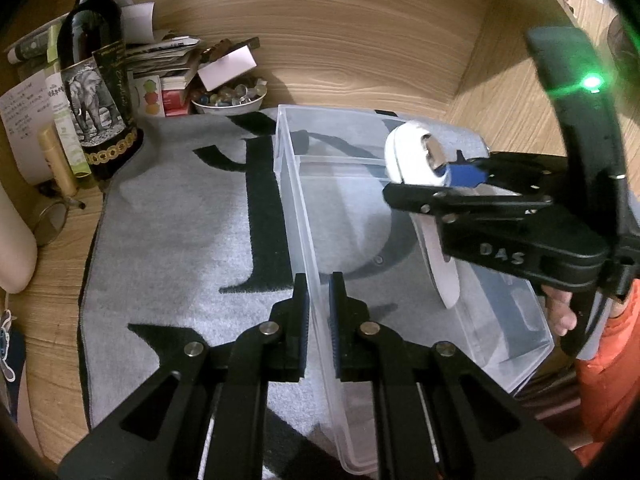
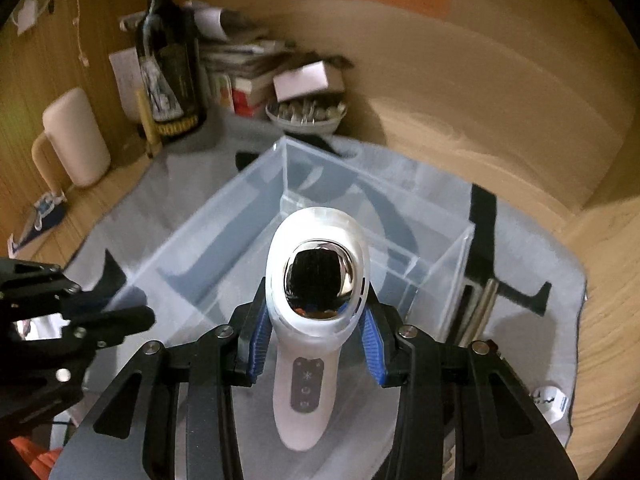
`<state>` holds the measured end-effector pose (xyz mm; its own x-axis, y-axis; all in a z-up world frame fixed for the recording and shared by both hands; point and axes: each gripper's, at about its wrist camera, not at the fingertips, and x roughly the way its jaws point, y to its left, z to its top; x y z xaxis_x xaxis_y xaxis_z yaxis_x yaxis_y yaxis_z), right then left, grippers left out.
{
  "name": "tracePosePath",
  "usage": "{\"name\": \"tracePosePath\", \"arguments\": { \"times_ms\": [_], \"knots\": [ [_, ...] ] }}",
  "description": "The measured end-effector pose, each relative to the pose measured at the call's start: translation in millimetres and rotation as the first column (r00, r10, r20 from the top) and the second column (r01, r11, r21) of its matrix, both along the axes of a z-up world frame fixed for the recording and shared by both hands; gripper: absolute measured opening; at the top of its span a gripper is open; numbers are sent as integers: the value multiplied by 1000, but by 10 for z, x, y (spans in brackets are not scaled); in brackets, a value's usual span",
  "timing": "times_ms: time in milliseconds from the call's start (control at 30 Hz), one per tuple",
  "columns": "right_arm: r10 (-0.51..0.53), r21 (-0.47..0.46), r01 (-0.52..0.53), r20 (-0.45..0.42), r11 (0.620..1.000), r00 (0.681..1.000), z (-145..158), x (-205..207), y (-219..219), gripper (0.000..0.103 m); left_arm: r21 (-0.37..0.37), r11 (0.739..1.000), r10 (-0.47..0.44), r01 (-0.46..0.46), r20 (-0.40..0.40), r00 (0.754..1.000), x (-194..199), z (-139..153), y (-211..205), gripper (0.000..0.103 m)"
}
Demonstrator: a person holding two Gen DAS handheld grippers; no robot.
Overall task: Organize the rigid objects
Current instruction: 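Carry the white device into the clear box and release it with the right gripper, then grasp the small dark round part with the right gripper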
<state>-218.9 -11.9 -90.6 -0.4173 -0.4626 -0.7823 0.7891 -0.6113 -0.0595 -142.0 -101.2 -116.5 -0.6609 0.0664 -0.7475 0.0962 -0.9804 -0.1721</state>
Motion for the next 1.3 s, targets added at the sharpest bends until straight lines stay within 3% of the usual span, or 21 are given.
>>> {"name": "tracePosePath", "arguments": {
  "times_ms": [367, 533, 767, 1000, 1300],
  "knots": [
    [-38, 14, 37, 74, 999, 997, -68, -77, 15, 38, -10, 1000, 1, 0, 5, 1000, -8, 3, 18, 9],
    [-50, -35, 50, -1, 998, 999, 101, -2, 93, 60, -16, 1000, 4, -4, 5, 1000, -14, 6, 14, 9],
    [-115, -129, 99, -126, 987, 985, 433, 83, 408, 68, -17, 1000, 26, -26, 10, 1000, -12, 11, 27, 9],
    [-289, -155, 258, -233, 954, 929, 595, 94, 1054, 68, -7, 999, 54, -54, 13, 998, 6, 13, 45, 9],
    [-530, -132, 514, -174, 848, 830, 268, 159, 2000, 68, -15, 998, 60, -60, 20, 998, 15, 25, 96, 9]
  ]
}}
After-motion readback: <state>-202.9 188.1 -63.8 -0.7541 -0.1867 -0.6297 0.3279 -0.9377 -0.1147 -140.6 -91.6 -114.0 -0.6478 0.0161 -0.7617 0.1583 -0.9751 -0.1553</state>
